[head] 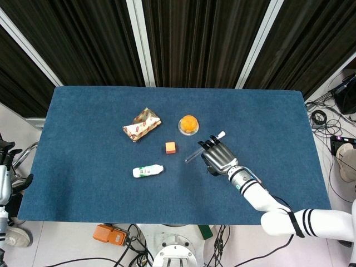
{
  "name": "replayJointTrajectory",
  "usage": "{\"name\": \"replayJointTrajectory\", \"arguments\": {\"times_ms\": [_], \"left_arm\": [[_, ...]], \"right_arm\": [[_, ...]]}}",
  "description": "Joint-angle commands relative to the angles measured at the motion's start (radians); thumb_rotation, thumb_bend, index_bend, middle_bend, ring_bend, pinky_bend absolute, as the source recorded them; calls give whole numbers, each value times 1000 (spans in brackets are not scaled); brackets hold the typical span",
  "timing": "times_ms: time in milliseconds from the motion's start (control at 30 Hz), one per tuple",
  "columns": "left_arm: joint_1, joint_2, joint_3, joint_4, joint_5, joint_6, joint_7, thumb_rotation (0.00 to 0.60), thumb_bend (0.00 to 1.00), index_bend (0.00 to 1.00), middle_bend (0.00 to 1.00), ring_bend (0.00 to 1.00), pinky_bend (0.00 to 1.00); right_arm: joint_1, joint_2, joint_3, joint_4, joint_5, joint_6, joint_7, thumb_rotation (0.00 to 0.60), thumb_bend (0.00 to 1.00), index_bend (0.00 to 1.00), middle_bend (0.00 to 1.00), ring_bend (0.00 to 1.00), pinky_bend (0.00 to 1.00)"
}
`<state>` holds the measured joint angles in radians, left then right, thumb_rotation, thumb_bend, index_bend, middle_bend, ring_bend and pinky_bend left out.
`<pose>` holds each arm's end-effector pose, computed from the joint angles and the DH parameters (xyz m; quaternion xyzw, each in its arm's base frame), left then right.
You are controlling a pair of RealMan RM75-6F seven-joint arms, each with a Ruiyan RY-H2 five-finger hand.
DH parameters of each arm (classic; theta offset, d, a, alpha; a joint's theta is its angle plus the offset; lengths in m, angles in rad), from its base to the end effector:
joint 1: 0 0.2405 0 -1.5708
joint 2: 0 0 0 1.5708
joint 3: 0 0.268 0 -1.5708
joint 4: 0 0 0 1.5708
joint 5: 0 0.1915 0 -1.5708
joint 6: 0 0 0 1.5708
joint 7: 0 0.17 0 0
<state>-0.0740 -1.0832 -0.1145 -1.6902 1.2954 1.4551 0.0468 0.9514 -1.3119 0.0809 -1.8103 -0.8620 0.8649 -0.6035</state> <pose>-0.3315 0.2111 0.2033 -0.5235 -0.4272 -0.3618 0.6423 -0.1010 -0.3539 0.0177 0.8346 -0.3148 0.2738 0.3596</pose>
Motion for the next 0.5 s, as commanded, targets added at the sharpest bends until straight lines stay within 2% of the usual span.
{"name": "replayJointTrajectory", "arguments": {"times_ms": [33, 300, 500], "left_arm": [[-1, -1, 0, -3, 2, 0, 7, 600, 221, 221, 117, 31, 74], [-3, -2, 1, -8, 0, -2, 20, 600, 221, 221, 117, 31, 74], [-3, -1, -1, -9, -8, -5, 22, 600, 221, 221, 117, 31, 74]], "right_arm": [[32, 50, 43, -59, 37, 15, -11, 600, 651, 744, 143, 188, 106], [99, 150, 165, -127, 157, 44, 14, 600, 651, 756, 143, 188, 105], [137, 210, 190, -152, 243, 32, 22, 600, 651, 762, 143, 191, 106]]}}
